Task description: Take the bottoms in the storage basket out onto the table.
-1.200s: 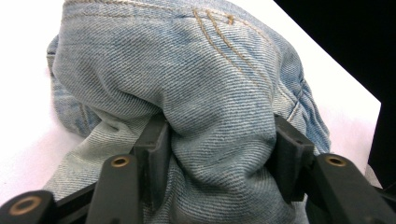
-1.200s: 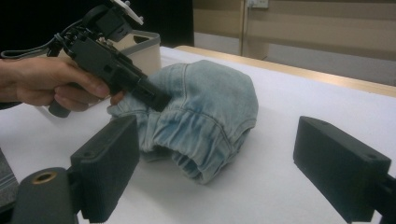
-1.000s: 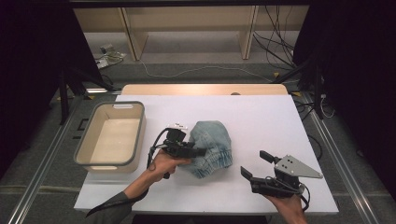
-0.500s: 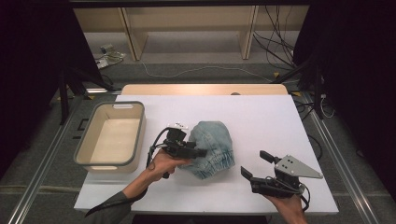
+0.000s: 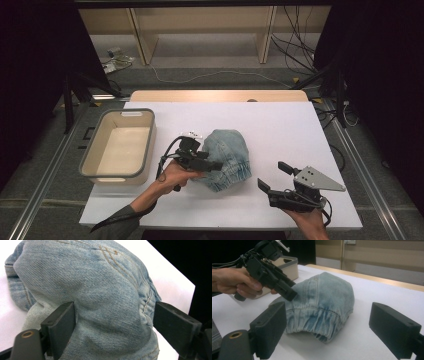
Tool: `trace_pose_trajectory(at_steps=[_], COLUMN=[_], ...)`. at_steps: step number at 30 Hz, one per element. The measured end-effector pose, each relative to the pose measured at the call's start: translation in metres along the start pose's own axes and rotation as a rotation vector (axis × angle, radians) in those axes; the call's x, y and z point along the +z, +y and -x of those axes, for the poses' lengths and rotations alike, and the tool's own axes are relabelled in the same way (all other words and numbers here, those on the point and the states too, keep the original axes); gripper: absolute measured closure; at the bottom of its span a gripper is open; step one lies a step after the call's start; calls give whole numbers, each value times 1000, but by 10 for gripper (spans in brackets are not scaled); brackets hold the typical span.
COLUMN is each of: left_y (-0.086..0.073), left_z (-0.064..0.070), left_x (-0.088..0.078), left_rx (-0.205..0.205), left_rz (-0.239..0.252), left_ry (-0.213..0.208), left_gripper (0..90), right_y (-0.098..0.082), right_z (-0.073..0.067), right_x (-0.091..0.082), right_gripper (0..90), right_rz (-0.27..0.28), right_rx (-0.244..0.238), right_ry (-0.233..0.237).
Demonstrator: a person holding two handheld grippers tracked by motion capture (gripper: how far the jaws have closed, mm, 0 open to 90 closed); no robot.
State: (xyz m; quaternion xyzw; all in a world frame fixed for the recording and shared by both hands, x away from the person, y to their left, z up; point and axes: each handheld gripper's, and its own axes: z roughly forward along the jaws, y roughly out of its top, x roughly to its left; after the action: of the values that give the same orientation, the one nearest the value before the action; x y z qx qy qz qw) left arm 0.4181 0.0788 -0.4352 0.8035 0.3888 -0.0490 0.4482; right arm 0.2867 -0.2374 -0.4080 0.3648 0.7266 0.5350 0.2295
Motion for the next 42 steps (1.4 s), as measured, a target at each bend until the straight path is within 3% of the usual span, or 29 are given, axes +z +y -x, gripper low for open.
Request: trace_pose_trajectory(at_steps=[26,42], left_y=[3,2], left_z=[4,5], left_x=[-15,-28], left_rx=[56,75], left_rz=[33,144], left_ry=[20,6], left_gripper=[147,147], right_y=[0,0], right_z=[0,0], right_x=[0,1], right_gripper=[155,154], right_rz=[-3,-5], right_rx=[1,3], right_ry=[8,12])
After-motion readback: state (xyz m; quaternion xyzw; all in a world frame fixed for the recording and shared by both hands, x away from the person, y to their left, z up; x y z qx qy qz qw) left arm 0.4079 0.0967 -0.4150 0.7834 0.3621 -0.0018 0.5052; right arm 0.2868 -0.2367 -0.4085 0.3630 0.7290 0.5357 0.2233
